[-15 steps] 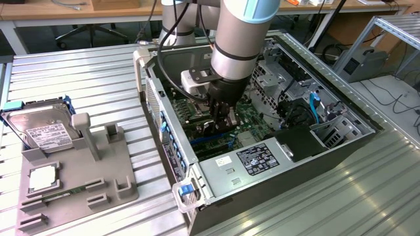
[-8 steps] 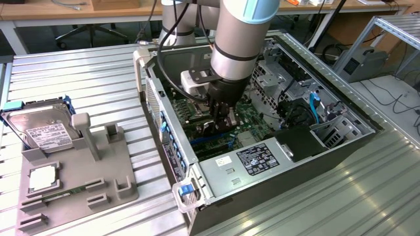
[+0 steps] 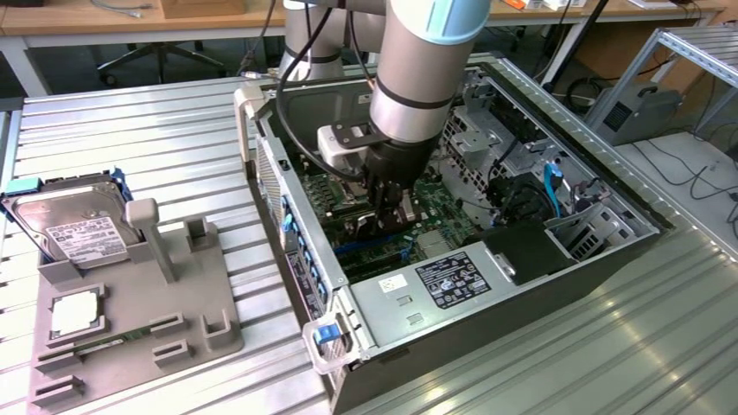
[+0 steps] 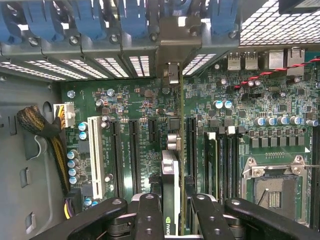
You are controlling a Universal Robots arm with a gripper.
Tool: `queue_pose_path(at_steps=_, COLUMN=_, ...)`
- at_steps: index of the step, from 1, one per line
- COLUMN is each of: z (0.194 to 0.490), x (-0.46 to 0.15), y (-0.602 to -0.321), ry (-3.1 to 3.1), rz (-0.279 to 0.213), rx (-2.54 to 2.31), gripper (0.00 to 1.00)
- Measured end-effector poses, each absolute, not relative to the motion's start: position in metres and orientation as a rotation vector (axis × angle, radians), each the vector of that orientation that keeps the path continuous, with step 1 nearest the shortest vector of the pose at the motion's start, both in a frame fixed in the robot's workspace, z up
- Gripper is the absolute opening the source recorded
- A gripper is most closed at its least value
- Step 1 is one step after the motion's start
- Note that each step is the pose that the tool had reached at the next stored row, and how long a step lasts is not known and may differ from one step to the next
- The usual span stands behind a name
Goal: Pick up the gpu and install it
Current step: 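Insert the gpu into the slot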
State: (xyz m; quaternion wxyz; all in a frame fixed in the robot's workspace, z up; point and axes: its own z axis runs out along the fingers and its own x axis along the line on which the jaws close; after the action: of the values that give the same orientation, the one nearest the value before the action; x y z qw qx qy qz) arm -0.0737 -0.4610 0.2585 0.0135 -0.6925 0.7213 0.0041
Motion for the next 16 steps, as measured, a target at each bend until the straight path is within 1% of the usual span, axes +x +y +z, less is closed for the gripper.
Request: queue_pose_path(at_steps=16, z=0.2565, x=-0.0738, y=-0.4611, ry=2.247, rz=0.013, rx=-2.157, gripper=0.27)
